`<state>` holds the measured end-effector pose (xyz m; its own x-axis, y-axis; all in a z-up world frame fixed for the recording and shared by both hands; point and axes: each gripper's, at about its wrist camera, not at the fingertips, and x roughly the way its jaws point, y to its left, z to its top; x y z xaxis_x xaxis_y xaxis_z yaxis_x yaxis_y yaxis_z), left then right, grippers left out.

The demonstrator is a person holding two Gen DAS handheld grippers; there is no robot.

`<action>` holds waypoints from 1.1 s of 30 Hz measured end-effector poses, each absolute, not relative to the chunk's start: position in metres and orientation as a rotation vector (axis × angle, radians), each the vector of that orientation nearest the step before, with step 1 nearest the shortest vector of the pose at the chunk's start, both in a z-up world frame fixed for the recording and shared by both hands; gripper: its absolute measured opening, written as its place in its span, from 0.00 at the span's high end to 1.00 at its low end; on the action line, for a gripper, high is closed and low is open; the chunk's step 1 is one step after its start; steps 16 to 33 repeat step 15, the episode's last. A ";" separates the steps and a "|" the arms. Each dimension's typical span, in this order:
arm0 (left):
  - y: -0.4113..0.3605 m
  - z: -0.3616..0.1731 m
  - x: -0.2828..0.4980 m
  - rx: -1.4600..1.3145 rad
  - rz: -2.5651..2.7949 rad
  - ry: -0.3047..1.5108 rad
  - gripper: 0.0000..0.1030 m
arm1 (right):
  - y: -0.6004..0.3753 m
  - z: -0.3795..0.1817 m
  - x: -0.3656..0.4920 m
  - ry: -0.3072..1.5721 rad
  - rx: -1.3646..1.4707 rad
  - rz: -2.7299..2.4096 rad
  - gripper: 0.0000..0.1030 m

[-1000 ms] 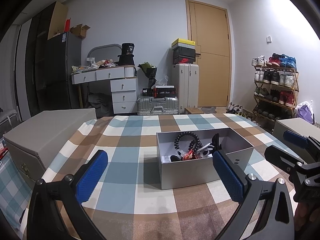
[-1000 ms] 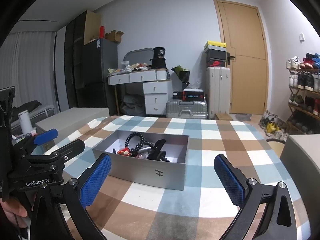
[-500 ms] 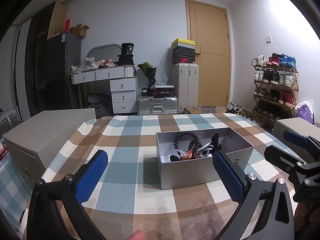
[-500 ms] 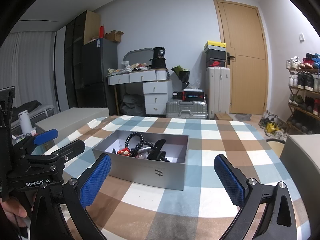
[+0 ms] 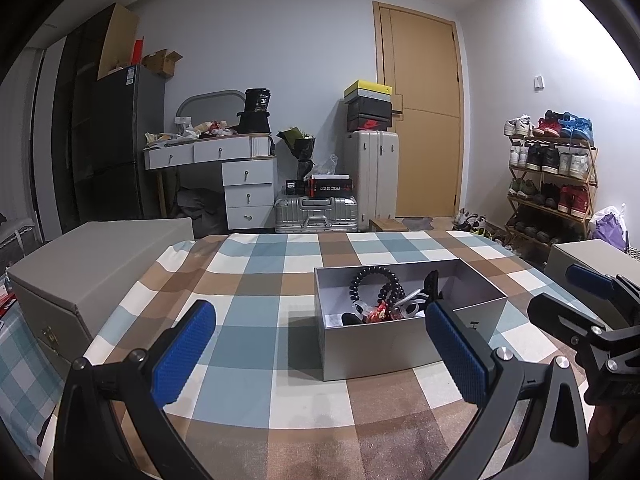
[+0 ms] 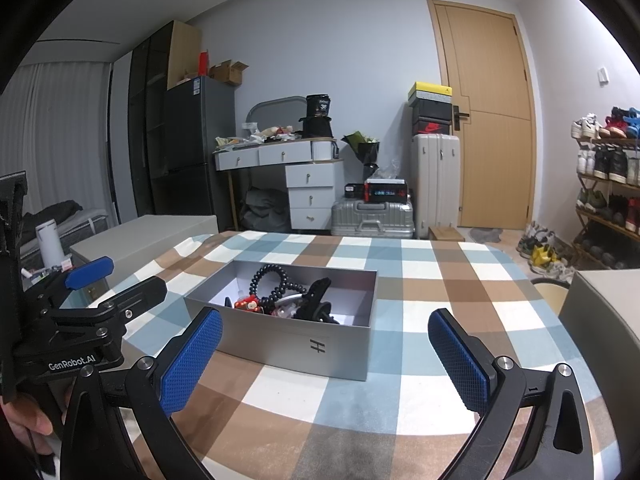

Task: Organize jewelry

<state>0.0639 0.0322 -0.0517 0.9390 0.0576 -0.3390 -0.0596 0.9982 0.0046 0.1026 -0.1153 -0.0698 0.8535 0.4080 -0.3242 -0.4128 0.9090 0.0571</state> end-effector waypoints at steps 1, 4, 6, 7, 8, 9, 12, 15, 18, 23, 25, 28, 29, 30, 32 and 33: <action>0.032 -0.052 0.064 -0.005 0.051 0.345 0.01 | -0.115 -0.070 0.102 0.338 -0.015 0.431 0.00; 0.030 -0.051 0.063 0.000 0.043 0.346 0.01 | -0.115 -0.070 0.102 0.337 -0.017 0.434 0.00; 0.031 -0.051 0.063 -0.002 0.043 0.346 0.01 | -0.115 -0.070 0.102 0.334 -0.021 0.435 0.00; 0.030 -0.051 0.063 -0.001 0.044 0.346 0.01 | -0.115 -0.070 0.101 0.333 -0.022 0.436 0.00; 0.030 -0.051 0.063 0.000 0.045 0.345 0.01 | -0.114 -0.070 0.101 0.332 -0.024 0.435 0.00; 0.030 -0.051 0.063 0.001 0.050 0.344 0.01 | -0.114 -0.070 0.101 0.332 -0.024 0.435 0.00; 0.030 -0.050 0.060 0.001 0.053 0.335 0.01 | -0.114 -0.070 0.101 0.332 -0.023 0.435 0.00; 0.029 -0.050 0.059 0.004 0.053 0.330 0.01 | -0.114 -0.070 0.101 0.333 -0.024 0.434 0.00; 0.029 -0.050 0.059 0.004 0.053 0.330 0.01 | -0.114 -0.070 0.101 0.333 -0.024 0.434 0.00; 0.029 -0.050 0.059 0.004 0.053 0.330 0.01 | -0.114 -0.070 0.101 0.333 -0.024 0.434 0.00; 0.029 -0.050 0.059 0.004 0.053 0.330 0.01 | -0.114 -0.070 0.101 0.333 -0.024 0.434 0.00; 0.029 -0.050 0.059 0.004 0.053 0.330 0.01 | -0.114 -0.070 0.101 0.333 -0.024 0.434 0.00; 0.029 -0.050 0.059 0.004 0.053 0.330 0.01 | -0.114 -0.070 0.101 0.333 -0.024 0.434 0.00; 0.029 -0.050 0.059 0.004 0.053 0.330 0.01 | -0.114 -0.070 0.101 0.333 -0.024 0.434 0.00; 0.029 -0.050 0.059 0.004 0.053 0.330 0.01 | -0.114 -0.070 0.101 0.333 -0.024 0.434 0.00; 0.029 -0.050 0.059 0.004 0.053 0.330 0.01 | -0.114 -0.070 0.101 0.333 -0.024 0.434 0.00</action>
